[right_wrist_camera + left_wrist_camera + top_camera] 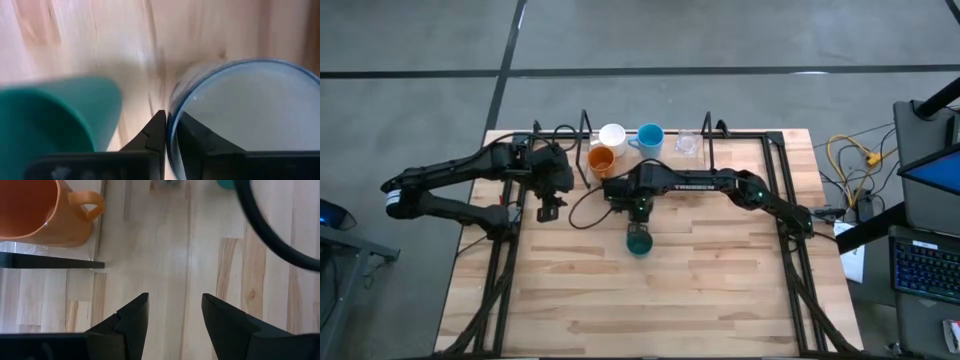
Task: Stack small to large cups/mugs on shelf
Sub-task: Put the blue mug on the shelf
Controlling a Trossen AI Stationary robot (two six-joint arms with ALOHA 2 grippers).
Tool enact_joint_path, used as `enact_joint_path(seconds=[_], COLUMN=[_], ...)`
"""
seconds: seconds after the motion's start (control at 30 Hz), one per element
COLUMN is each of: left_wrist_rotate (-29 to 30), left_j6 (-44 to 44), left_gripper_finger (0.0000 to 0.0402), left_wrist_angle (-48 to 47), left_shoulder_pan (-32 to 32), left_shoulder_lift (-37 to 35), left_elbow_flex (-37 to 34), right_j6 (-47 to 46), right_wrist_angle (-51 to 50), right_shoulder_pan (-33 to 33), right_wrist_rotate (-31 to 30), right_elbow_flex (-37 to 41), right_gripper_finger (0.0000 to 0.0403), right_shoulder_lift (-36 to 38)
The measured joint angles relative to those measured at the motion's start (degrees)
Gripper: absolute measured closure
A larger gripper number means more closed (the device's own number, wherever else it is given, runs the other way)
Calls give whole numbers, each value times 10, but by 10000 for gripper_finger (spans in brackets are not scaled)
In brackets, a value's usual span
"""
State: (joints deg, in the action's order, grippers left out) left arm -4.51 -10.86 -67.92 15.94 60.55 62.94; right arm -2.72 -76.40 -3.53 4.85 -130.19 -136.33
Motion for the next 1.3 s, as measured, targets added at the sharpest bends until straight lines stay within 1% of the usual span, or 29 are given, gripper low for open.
enact_joint_path(seconds=[0.1, 0.47, 0.57, 0.67, 0.8, 0.93, 1.3], left_wrist_rotate=[0, 0, 0, 1, 1, 1, 3], left_j6=[0, 1, 1, 1, 0, 0, 0], left_gripper_finger=[233, 233, 233, 233, 233, 233, 233], left_wrist_angle=[-1, -4, -4, -1, 0, 0, 0], left_shoulder_pan=[0, 0, 0, 1, 1, 1, 0], left_shoulder_lift=[-1, -4, -4, -4, -4, -4, -4], left_elbow_flex=[0, 0, 0, 0, -3, -4, -5], right_j6=[0, 11, 22, 46, 65, 67, 118], right_wrist_angle=[14, 2, -28, -67, -91, -84, -78], right_shoulder_pan=[0, 2, 5, 9, 9, 9, 9], right_wrist_rotate=[0, -4, -15, -47, -52, -51, -47], right_elbow_flex=[-1, 0, -5, -11, -24, -48, -47], right_gripper_finger=[384, 388, 389, 390, 390, 390, 391], right_shoulder_lift=[1, 1, 1, 1, 0, 0, 18])
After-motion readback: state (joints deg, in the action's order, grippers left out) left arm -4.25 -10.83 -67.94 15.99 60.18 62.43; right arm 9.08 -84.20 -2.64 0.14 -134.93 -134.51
